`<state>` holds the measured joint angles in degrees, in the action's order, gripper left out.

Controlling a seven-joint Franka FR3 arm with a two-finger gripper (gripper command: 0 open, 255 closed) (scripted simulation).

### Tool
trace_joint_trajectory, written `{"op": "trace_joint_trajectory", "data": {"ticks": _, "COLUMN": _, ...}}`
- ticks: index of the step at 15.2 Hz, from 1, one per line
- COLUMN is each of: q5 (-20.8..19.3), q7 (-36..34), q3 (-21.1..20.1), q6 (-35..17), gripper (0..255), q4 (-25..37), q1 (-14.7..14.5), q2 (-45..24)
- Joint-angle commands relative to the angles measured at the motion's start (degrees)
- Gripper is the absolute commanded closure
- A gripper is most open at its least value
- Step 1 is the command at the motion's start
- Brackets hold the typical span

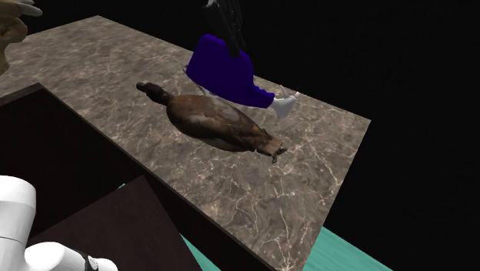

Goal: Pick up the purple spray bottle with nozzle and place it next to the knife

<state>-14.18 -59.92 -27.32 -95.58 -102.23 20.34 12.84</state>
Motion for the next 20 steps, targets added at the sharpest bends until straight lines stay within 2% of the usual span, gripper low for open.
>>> {"op": "trace_joint_trajectory", "data": {"ticks": 1, "q5": -1.45, "q7": -2.89, "q3": -1.82, "q6": -0.99, "gripper": 255, "q4": 1.34, "q1": -0.32, "q2": -3.41}}
{"op": "trace_joint_trajectory", "data": {"ticks": 6, "q5": -6.66, "q7": -10.57, "q3": -6.19, "q6": -1.03, "gripper": 255, "q4": 7.27, "q1": -2.54, "q2": -13.29}}
{"op": "trace_joint_trajectory", "data": {"ticks": 10, "q5": -11.96, "q7": -16.29, "q3": -8.3, "q6": 0.18, "gripper": 255, "q4": 13.72, "q1": -6.0, "q2": -22.31}}
{"op": "trace_joint_trajectory", "data": {"ticks": 15, "q5": -18.66, "q7": -21.62, "q3": -8.59, "q6": 3.0, "gripper": 255, "q4": 24.36, "q1": -12.68, "q2": -34.33}}
{"op": "trace_joint_trajectory", "data": {"ticks": 20, "q5": -24.49, "q7": -23.87, "q3": -6.77, "q6": 7.13, "gripper": 255, "q4": 39.41, "q1": -21.46, "q2": -47.32}}
